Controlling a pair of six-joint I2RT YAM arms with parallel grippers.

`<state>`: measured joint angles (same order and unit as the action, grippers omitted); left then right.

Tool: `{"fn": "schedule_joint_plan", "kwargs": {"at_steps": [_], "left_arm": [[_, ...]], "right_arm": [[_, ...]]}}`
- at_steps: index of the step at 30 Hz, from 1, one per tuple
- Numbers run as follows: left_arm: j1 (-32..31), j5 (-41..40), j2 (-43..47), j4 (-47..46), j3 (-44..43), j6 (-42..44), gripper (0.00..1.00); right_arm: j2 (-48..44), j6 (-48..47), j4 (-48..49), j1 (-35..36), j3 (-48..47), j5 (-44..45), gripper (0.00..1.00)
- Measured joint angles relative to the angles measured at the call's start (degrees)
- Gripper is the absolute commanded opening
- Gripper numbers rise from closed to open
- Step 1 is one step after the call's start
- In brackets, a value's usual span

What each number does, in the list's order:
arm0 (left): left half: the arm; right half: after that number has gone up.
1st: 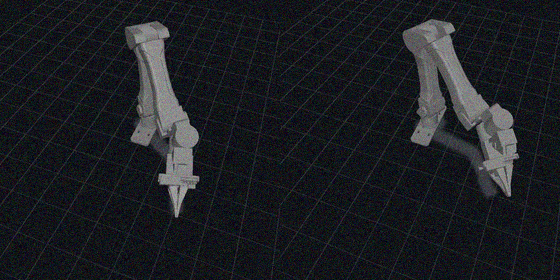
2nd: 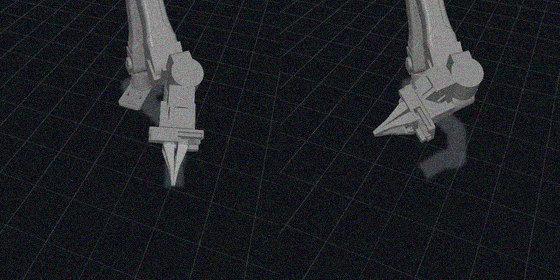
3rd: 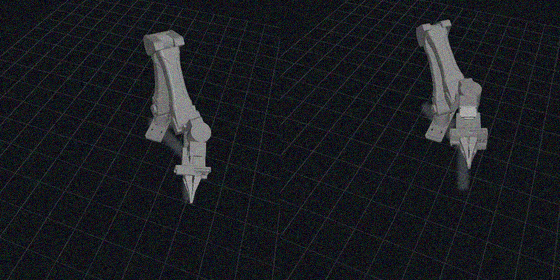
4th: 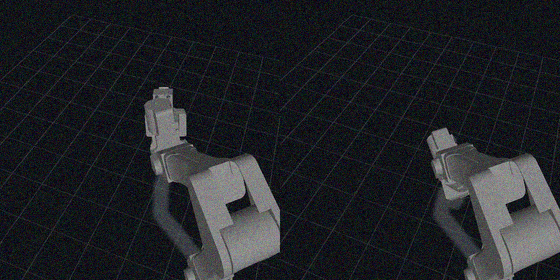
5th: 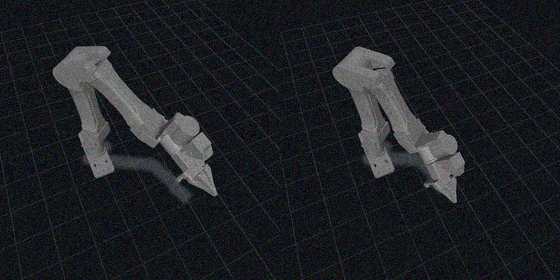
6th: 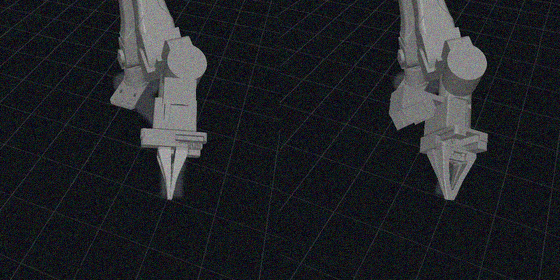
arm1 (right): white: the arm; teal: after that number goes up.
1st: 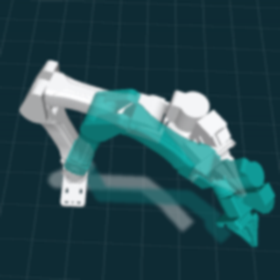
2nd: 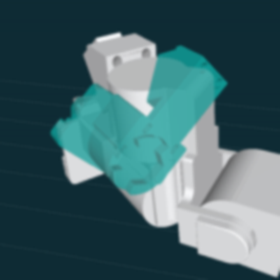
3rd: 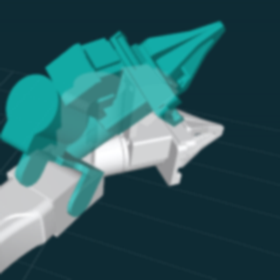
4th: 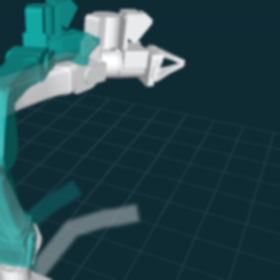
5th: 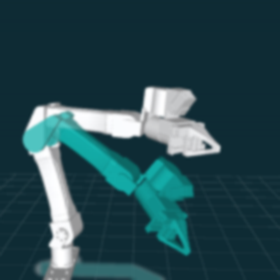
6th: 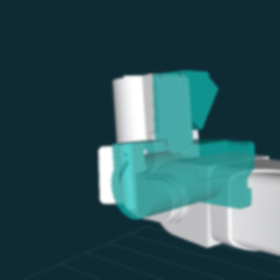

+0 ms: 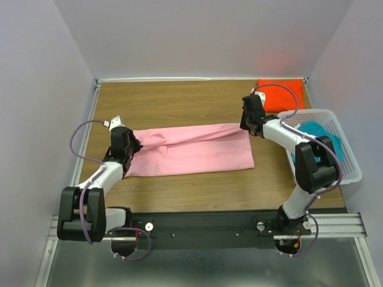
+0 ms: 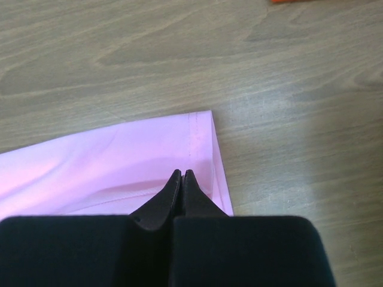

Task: Fold and stack the t-shirts
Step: Fold the tshirt

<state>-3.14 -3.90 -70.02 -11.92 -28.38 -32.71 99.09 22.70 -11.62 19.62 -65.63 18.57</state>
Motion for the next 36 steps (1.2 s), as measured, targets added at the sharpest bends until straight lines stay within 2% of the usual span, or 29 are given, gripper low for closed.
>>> {"fn": "schedule_joint_plan", "kwargs": {"at_steps": [3,7,8,10,11,14,15,16,18,21,23,26,27,31,36], "left_arm": [[0.00,-1.22,-1.55,1.95,-0.07,-1.51,0.00],[-0.26,-2.93,-1.70,4.87,-0.20,-3.45,0.24],[-0.33,-3.23,-1.51,5.46,-0.20,-4.04,0.34],[-0.37,-4.02,-0.61,7.13,-0.17,-5.49,0.43],[-0.37,-4.46,0.39,7.98,0.04,-6.27,0.55],[-0.37,-5.33,3.76,9.14,1.62,-8.31,0.65],[-0.37,-5.62,5.29,9.64,2.38,-9.03,0.68],[-0.37,-5.97,7.17,10.47,3.19,-9.88,0.70],[-0.37,-6.49,10.75,12.85,3.98,-11.19,0.83],[-0.37,-7.06,15.13,16.22,3.26,-12.41,0.86],[-0.37,-7.26,18.01,18.16,2.16,-12.74,0.98],[-0.37,-7.45,21.27,19.28,0.20,-13.05,0.98],[-0.37,-7.48,21.66,19.67,-0.55,-13.03,0.98],[-0.37,-7.48,19.58,19.96,-5.79,-11.96,0.98],[0.63,-5.97,7.41,18.25,-14.25,-9.55,0.98]], "right_arm": [[-0.20,0.39,0.04,0.00,1.20,0.00,0.09],[-1.03,1.42,0.00,0.00,3.82,0.04,0.23],[-1.31,1.53,-0.02,0.00,4.35,0.04,0.30],[-2.32,2.27,0.00,0.00,6.19,0.20,0.35],[-2.95,2.71,-0.04,0.00,6.97,0.26,0.38],[-6.27,3.87,-0.13,0.00,10.08,0.48,0.61],[-7.67,4.35,-0.28,0.00,10.95,0.59,0.90],[-8.63,4.63,-0.24,0.00,11.61,0.66,1.00],[-11.19,4.87,-0.52,0.00,12.63,0.63,1.00],[-14.80,4.20,-0.39,0.00,12.72,-1.73,1.00],[-15.96,3.28,-0.37,0.00,12.57,-4.74,1.00],[-16.26,1.31,0.09,0.11,11.28,-11.61,1.00],[-15.91,0.35,0.42,0.20,10.47,-16.44,1.00],[-10.80,-2.89,2.86,3.06,4.90,-28.83,1.00],[8.02,-9.42,5.75,13.14,-14.10,-43.98,1.00]]}}
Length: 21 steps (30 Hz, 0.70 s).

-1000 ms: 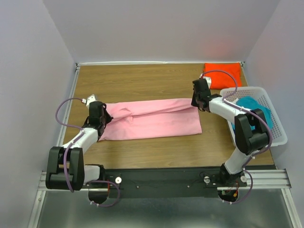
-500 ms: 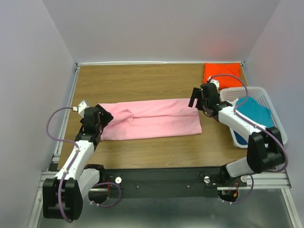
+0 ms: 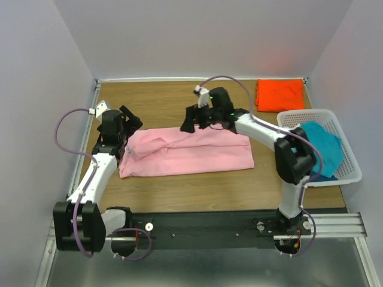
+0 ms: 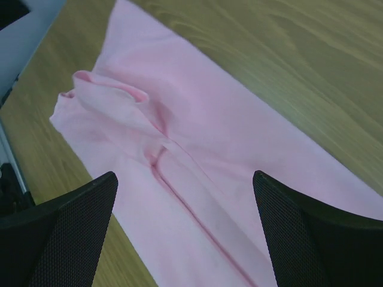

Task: Fold and stack the t-shirts
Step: Fold the tshirt

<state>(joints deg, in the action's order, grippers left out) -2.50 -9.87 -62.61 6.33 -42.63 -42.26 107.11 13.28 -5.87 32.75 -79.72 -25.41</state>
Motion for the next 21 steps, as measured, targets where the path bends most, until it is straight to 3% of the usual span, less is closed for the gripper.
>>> {"fn": "schedule_joint_plan", "kwargs": {"at_steps": [9,21], "left_arm": [[1.68,8.44,-20.70,-4.42,-4.61,2.89,0.98],[3.69,14.12,-30.86,-7.98,-4.61,4.09,0.98]], "right_arm": [[26.99,-3.74,0.26,8.52,-25.22,-13.51,1.00],[31.19,-6.34,-0.20,12.94,-28.94,-18.36,1.00]]}}
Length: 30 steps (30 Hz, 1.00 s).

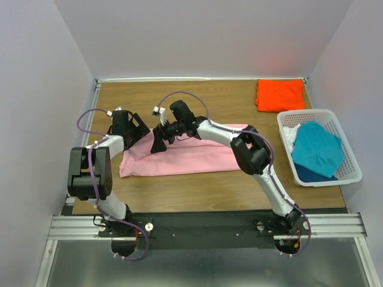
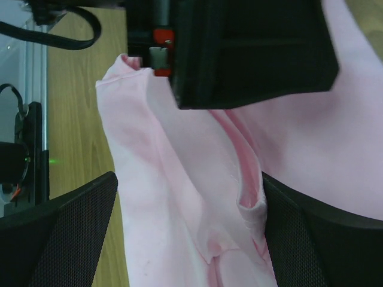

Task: Fold and stack the t-shirts
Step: Fold the tshirt

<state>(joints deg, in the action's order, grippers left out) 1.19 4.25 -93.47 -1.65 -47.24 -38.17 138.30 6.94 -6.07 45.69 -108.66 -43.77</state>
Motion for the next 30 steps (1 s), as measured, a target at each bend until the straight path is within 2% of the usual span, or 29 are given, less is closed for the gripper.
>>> {"fn": "schedule_joint_plan", "kwargs": {"at_steps": [5,12,23,27,30], "left_arm": [[0.26,0.98,-0.11,-0.79,0.07,0.20,0.98],[0.37,0.96,0.44,-0.83,0.66,0.28,0.98],[0.72,0.70,1.27,-0.39,1.29,0.46,0.98],[0.72,0.59,3.02,0.31,1.92,0.46,0.98],[0.52,0.57,6.08,1.11,2.62,0.48,0.98]], "right_arm": [[-0.22,-2.10,0.17,1.25,1.40,-1.97,1.00],[-3.15,-5.60,0.31,2.05,8.50,-2.38,1.00],[-21.07,-11.47,-0.87,4.98,28.83,0.94,1.00],[-27.21,-8.61,-0.90,5.70,32.68,9.25,1.00],[-30.88,-2.95,-0.74,5.16,34.05,20.09,1.00]]}}
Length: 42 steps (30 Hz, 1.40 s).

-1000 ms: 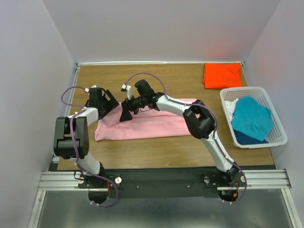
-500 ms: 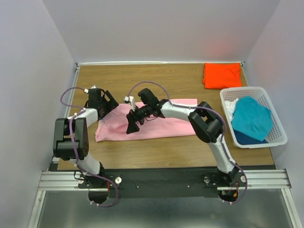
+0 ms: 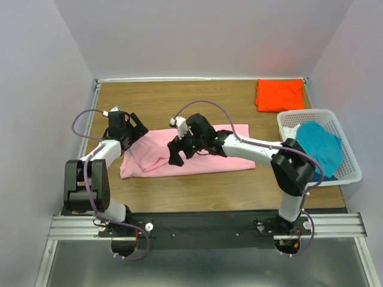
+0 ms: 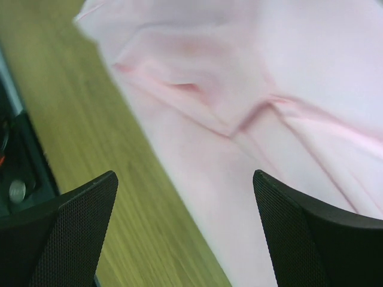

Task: Fold and stack the t-shirts
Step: Fold the tshirt

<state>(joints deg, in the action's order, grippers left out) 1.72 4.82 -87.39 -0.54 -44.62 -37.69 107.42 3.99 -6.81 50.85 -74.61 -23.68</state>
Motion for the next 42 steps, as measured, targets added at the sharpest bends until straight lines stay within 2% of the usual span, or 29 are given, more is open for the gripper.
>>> {"fn": "schedule_joint_plan", "kwargs": {"at_steps": [2,6,10,14,20,24,27,31,35,38,42], "left_arm": [[-0.35,-0.46,2.71,0.31,0.39,-0.04,0.98],[-2.73,-3.56,9.07,1.18,2.32,-0.79,0.98],[-10.40,-5.33,13.62,1.79,5.90,-2.84,0.98],[-15.28,-5.68,13.16,2.32,8.24,-4.39,0.98],[-15.39,-5.84,7.26,1.79,9.18,-5.70,0.98],[-15.39,-5.92,1.88,-0.26,5.29,-5.84,0.98],[-15.39,-6.43,-3.96,-0.70,-0.74,-5.73,0.98],[-15.41,-6.71,-12.44,-0.26,-10.21,-5.44,0.98],[-16.00,-5.40,-24.85,1.44,-26.58,-4.50,0.98],[-16.52,-3.39,-35.08,4.55,-41.77,-3.19,0.98],[-18.08,-1.64,-45.05,8.72,-57.37,-1.07,0.98]], "right_arm": [[-3.28,4.52,0.37,-1.60,2.21,6.36,1.00],[-8.07,10.62,0.74,-7.21,7.04,13.09,1.00],[-10.19,15.72,0.74,-17.70,11.50,17.35,1.00],[-9.77,17.79,0.13,-24.09,12.96,20.20,1.00],[-6.58,18.56,0.33,-25.31,12.96,20.70,1.00],[-4.57,19.12,0.24,-25.31,13.35,20.68,1.00],[-4.85,20.28,1.11,-25.33,15.34,20.55,1.00],[-9.73,22.77,2.14,-25.31,21.20,19.74,1.00],[-16.31,26.21,2.32,-24.33,28.35,19.47,1.00],[-21.84,28.92,2.86,-19.02,34.25,20.06,1.00],[-25.05,31.04,3.74,-4.87,37.55,19.67,1.00]]}}
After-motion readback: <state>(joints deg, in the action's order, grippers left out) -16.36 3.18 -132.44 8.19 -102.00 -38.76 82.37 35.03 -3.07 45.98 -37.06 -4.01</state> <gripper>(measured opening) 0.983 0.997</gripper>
